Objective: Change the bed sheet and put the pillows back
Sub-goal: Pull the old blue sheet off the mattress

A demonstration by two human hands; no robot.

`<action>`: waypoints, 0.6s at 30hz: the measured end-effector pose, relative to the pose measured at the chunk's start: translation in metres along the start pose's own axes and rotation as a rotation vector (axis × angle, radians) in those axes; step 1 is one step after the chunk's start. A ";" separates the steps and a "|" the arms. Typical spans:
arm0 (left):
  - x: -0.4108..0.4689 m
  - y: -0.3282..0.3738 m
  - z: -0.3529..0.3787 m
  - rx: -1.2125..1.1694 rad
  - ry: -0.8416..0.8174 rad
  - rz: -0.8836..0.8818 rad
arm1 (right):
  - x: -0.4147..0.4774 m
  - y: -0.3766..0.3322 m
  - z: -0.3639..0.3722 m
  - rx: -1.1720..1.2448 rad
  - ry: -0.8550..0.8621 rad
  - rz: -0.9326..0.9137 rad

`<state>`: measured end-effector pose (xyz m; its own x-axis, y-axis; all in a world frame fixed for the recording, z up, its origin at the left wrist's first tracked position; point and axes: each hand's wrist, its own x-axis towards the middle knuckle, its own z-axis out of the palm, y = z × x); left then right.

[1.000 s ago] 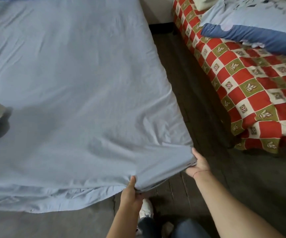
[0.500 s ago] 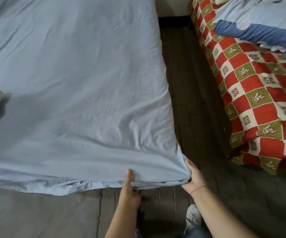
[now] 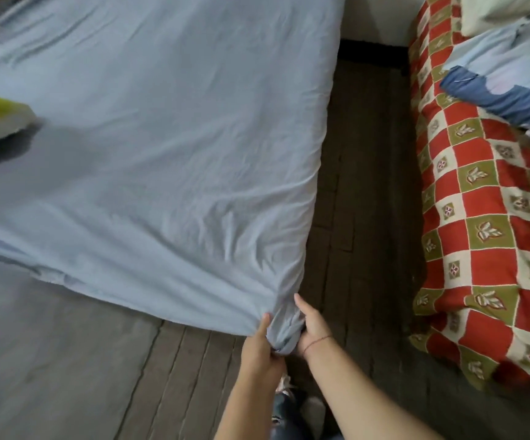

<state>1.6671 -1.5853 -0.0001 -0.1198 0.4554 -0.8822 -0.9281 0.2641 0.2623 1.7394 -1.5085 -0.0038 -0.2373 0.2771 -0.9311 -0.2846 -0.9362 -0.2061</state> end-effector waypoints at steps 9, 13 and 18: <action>-0.006 0.033 -0.029 0.227 -0.101 -0.033 | 0.035 -0.041 0.019 0.209 -0.067 -0.068; -0.011 0.044 -0.036 0.262 -0.079 -0.008 | 0.042 -0.042 0.024 0.301 -0.016 -0.017; -0.008 0.036 -0.032 0.145 -0.044 -0.019 | 0.048 -0.055 0.021 0.168 -0.017 0.086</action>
<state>1.6234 -1.6070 0.0042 -0.0842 0.4850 -0.8705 -0.8688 0.3920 0.3025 1.7242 -1.4390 -0.0307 -0.2824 0.2023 -0.9377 -0.4134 -0.9078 -0.0713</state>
